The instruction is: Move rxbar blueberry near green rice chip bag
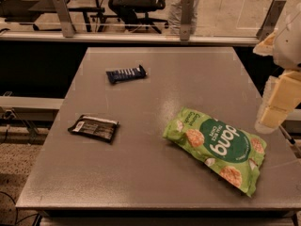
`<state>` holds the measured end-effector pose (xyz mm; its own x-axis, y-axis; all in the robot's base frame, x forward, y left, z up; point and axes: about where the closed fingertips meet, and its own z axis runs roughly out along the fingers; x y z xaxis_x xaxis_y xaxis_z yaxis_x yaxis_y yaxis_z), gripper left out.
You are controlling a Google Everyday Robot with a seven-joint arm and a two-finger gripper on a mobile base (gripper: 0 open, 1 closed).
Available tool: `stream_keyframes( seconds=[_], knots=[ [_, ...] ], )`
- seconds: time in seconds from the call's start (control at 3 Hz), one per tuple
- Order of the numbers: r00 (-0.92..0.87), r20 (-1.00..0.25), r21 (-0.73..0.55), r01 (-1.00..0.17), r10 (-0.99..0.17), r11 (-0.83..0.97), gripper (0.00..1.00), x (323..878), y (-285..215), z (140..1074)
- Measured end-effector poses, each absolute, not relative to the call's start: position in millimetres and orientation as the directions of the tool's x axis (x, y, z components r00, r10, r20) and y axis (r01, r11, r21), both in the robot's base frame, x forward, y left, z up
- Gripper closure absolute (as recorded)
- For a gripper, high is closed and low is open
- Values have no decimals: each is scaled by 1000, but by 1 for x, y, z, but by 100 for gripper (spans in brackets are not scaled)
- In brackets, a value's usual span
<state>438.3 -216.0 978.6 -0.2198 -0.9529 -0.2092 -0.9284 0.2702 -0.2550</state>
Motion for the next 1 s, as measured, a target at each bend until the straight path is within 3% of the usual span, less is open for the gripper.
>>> stream_keyframes(
  seconds=[0.33, 1.0],
  knots=[
    [-220, -210, -256, -928, -953, 270, 0, 439, -216, 979],
    [-174, -257, -301, -921, -951, 249, 0, 502, -199, 983]
  ],
)
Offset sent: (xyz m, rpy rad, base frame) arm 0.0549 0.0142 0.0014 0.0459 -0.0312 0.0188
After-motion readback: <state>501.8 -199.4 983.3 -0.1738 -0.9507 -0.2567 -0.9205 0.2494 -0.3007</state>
